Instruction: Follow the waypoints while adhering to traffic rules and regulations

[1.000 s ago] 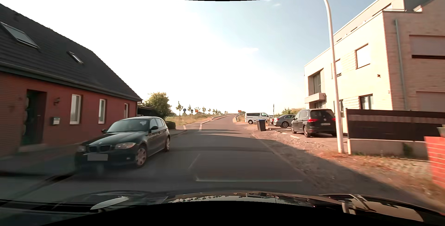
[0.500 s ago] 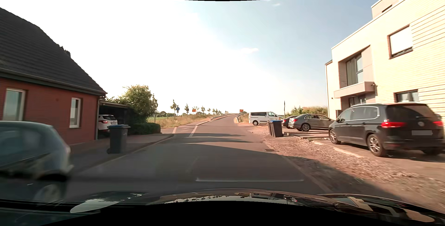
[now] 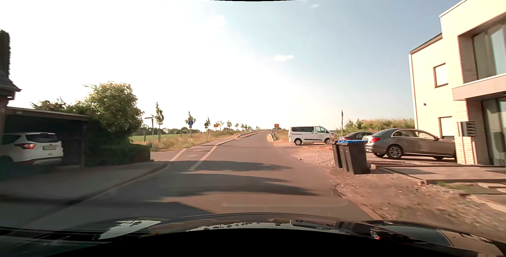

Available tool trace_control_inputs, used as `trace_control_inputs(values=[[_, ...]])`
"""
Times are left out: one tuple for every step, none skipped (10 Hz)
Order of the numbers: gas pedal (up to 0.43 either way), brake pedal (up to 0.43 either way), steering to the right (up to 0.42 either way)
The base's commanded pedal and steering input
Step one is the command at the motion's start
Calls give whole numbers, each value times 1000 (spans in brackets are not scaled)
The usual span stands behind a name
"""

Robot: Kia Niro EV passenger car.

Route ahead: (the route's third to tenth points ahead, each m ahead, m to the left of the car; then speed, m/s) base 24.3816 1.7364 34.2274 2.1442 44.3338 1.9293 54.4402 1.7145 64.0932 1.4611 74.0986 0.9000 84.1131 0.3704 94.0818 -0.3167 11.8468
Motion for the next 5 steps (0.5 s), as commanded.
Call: trace_control_inputs(values=[[209, 0, -5], [209, 0, -5], [209, 0, -5], [209, 0, -3], [209, 0, -3]])
